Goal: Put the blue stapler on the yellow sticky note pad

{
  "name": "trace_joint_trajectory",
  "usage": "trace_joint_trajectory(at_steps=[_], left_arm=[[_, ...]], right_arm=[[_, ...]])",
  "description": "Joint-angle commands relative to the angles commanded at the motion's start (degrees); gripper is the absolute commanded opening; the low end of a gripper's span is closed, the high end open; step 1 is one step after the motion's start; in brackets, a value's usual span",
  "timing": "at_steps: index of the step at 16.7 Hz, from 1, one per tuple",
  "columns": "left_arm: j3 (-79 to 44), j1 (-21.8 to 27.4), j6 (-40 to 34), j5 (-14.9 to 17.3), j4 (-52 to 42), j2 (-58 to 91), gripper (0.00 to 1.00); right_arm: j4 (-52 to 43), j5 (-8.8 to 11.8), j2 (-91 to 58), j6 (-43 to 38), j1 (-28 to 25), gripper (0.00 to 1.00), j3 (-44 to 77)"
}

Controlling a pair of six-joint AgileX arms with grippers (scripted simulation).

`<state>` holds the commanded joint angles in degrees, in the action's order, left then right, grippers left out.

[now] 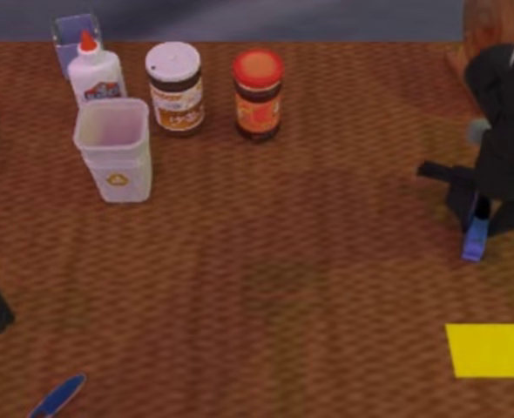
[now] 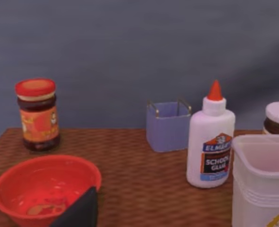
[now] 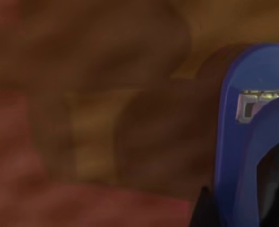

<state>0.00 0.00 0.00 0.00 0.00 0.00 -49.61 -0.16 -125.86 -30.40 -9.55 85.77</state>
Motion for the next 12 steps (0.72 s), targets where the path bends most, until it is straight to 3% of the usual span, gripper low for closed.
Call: trace_joint_trajectory(at_steps=[7, 12], left_arm=[[0.0, 0.0, 0.0, 0.0, 0.0, 0.0, 1.00], [0.0, 0.0, 0.0, 0.0, 0.0, 0.0, 1.00]], right_arm=[[-16.6, 0.1, 5.2, 0.1, -0.3, 0.00, 10.3], [-18.8, 0.1, 6.6, 0.2, -0.4, 0.00, 12.1]])
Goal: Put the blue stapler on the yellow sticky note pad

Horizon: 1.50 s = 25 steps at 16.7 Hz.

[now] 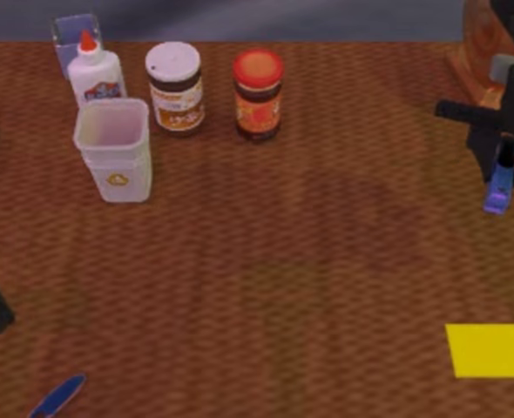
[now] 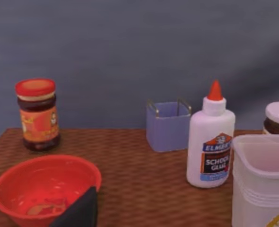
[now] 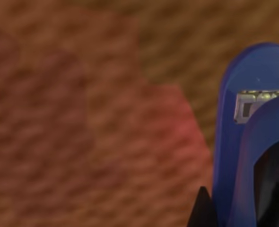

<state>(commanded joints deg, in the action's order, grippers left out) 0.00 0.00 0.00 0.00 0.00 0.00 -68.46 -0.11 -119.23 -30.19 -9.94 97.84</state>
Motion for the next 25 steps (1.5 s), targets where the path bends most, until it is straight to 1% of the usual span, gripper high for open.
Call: trace_joint_trajectory(at_steps=[2, 4, 7, 10, 16, 19, 22, 25], left_arm=[[0.0, 0.0, 0.0, 0.0, 0.0, 0.0, 1.00], [0.0, 0.0, 0.0, 0.0, 0.0, 0.0, 1.00], [0.0, 0.0, 0.0, 0.0, 0.0, 0.0, 1.00], [0.0, 0.0, 0.0, 0.0, 0.0, 0.0, 1.00], [0.0, 0.0, 0.0, 0.0, 0.0, 0.0, 1.00], [0.0, 0.0, 0.0, 0.0, 0.0, 0.0, 1.00], [0.0, 0.0, 0.0, 0.0, 0.0, 0.0, 1.00], [0.0, 0.0, 0.0, 0.0, 0.0, 0.0, 1.00]], right_arm=[[0.2, 0.0, -0.2, -0.2, 0.3, 0.00, -0.2], [0.2, 0.0, 0.6, -2.1, 0.0, 0.00, -1.0], [0.4, -0.1, 3.4, -9.4, -0.9, 0.00, -4.1], [0.8, -0.2, 8.1, -21.7, -2.2, 0.00, -9.5], [2.2, -0.4, 20.4, -53.3, -5.3, 0.00, -24.0], [3.2, -0.5, 26.7, -66.7, -6.8, 0.00, -30.8], [4.5, -0.6, 31.8, -75.2, -7.8, 0.00, -35.8], [5.1, -0.7, 34.0, -78.2, -8.2, 0.00, -37.7]])
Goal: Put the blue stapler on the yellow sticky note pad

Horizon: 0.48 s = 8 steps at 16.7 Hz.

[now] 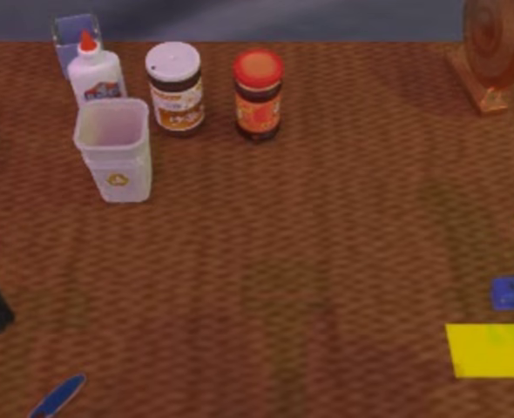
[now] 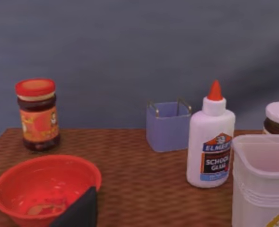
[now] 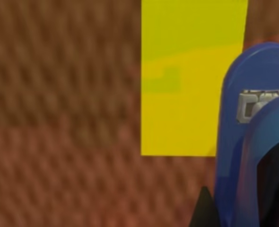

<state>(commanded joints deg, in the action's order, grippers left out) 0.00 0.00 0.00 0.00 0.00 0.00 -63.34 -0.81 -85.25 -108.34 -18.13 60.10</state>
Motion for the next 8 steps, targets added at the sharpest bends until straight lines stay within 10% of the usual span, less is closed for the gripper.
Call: trace_joint_trajectory(at_steps=[8], left_arm=[[0.0, 0.0, 0.0, 0.0, 0.0, 0.0, 1.00]], right_arm=[[4.0, 0.0, -1.8, 0.1, 0.3, 0.00, -2.4]])
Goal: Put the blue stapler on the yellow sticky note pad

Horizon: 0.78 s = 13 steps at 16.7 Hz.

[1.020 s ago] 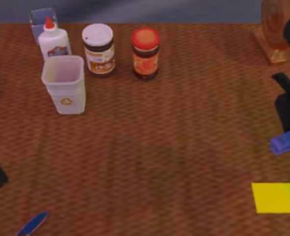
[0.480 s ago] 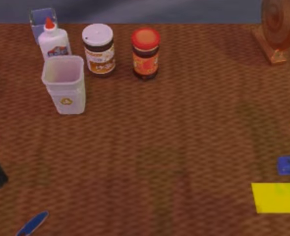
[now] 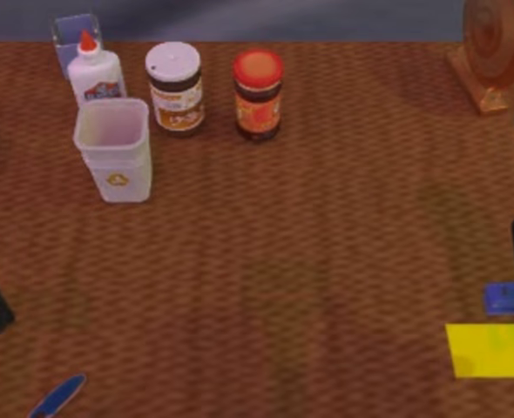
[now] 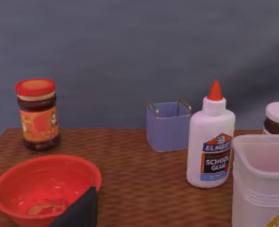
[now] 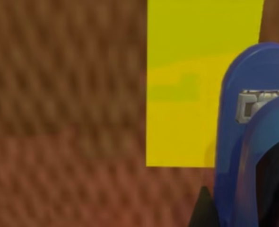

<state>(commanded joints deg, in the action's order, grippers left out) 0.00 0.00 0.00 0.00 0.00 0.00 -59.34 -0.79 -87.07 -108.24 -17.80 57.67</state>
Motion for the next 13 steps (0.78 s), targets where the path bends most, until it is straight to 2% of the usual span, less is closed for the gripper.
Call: trace_joint_trajectory(at_steps=[7, 13], left_arm=[[0.0, 0.0, 0.0, 0.0, 0.0, 0.0, 1.00], [0.0, 0.0, 0.0, 0.0, 0.0, 0.0, 1.00]], right_arm=[[18.6, 0.0, -7.3, 0.1, 0.1, 0.00, -10.7], [20.9, 0.0, -8.3, 0.1, 0.0, 0.00, -12.3]])
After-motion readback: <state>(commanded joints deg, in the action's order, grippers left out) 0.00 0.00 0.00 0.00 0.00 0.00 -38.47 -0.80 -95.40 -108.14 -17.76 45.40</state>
